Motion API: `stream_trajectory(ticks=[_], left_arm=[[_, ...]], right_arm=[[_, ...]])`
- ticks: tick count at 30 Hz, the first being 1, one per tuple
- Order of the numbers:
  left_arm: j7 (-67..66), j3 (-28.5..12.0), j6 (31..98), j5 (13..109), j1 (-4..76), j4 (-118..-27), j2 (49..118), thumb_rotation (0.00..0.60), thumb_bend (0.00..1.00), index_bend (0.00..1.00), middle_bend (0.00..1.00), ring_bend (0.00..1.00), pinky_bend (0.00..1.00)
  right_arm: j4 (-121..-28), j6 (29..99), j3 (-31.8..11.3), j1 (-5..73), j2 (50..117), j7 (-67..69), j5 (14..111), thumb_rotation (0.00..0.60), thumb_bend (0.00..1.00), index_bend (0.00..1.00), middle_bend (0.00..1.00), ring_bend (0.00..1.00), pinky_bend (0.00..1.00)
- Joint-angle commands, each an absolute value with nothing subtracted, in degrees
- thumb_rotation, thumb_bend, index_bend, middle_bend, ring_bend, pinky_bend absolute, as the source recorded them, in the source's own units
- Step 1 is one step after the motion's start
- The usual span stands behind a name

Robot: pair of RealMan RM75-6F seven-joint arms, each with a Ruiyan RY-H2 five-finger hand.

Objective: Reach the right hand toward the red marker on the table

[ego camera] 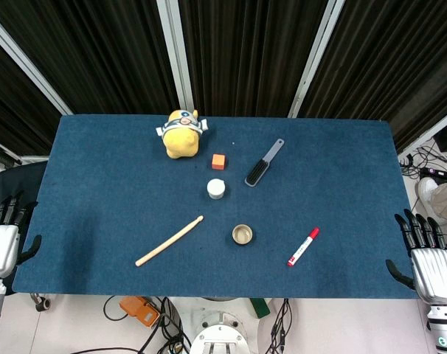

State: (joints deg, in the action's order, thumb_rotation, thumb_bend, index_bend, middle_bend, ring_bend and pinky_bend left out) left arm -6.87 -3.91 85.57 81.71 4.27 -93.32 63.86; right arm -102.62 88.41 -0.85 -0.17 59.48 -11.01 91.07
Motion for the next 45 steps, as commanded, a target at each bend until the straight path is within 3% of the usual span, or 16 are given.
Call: stream_trajectory(ticks=[1,18,22,34,45], left_arm=[[-6.86,-3.9,85.62,81.75,4.25,-93.31,63.85,0.6,0.34,0.17,0.0,0.0,0.17],[-6.89,-3.97,85.94,81.61,4.07,-93.71,63.97,0.6,0.34,0.17,0.0,0.0,0.17],[-7.14,-3.85,86.26,81.78,3.88,-93.85,64.01,0.6,0.34,0.17,0.0,0.0,0.17],[-7.85,-4.4,86.77,81.37,3.86,-93.26,64.24,0.6,0.34,0.17,0.0,0.0,0.17],[-8.07,-4.49,86.81,81.24,3.84,-93.21,64.32,0.6,0.34,0.17,0.0,0.0,0.17]], right_arm=[[-102.61,88.38,-0.82,-0.16,59.49,-11.02,91.09,0.6,0.39,0.05,0.01,0.01,0.04],[-101.1,85.35,-1.05,0.98,59.66,-9.59,88.84,0.6,0.39,0.06,0.01,0.01,0.04],[-100.1,81.51,-1.07,3.25,59.86,-8.35,88.83,0.6,0.39,0.11,0.01,0.01,0.04],[-96.56,61.05,-1.76,17.5,58.68,-4.39,90.71,0.6,0.39,0.29,0.01,0.02,0.04],[-92.09,54.9,-0.7,23.27,65.34,-5.33,92.13,0.6,0.39,0.36,0.01,0.02,0.04]])
